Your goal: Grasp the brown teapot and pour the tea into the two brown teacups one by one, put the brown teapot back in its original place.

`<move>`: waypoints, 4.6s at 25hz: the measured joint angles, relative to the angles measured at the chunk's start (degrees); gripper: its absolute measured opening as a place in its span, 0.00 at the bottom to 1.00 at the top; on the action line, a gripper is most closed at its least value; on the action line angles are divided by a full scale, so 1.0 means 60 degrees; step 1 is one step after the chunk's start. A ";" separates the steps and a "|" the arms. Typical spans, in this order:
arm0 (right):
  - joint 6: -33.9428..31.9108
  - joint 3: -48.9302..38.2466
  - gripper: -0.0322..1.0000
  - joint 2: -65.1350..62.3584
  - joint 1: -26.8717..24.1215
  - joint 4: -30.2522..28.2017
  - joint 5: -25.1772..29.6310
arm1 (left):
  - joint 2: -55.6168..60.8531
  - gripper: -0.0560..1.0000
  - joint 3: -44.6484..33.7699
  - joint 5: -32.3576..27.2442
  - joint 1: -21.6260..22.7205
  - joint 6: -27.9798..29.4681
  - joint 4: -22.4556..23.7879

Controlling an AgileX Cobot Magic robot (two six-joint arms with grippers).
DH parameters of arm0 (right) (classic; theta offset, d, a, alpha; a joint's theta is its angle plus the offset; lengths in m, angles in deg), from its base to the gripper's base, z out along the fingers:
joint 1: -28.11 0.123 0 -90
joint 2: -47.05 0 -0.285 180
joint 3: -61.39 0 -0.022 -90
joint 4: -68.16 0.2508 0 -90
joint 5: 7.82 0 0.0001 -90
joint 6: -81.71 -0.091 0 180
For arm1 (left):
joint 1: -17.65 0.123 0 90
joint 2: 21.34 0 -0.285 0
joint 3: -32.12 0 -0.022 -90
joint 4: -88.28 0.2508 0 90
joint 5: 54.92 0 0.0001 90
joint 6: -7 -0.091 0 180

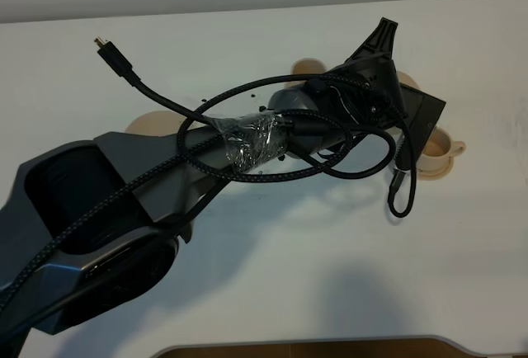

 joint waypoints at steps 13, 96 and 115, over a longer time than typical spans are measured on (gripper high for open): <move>0.0000 0.0000 0.46 0.0000 0.0000 0.0000 0.0000 | -0.0075 0.18 0.0000 0.0128 -0.0315 0.0080 0.1474; 0.0000 0.0000 0.46 0.0000 0.0000 0.0000 0.0000 | -0.0075 0.18 0.0000 0.0596 -0.0518 -0.1294 0.3287; 0.0000 0.0000 0.46 0.0000 0.0000 0.0000 0.0000 | -0.0075 0.18 0.0000 0.0958 -0.0518 -0.1315 0.3315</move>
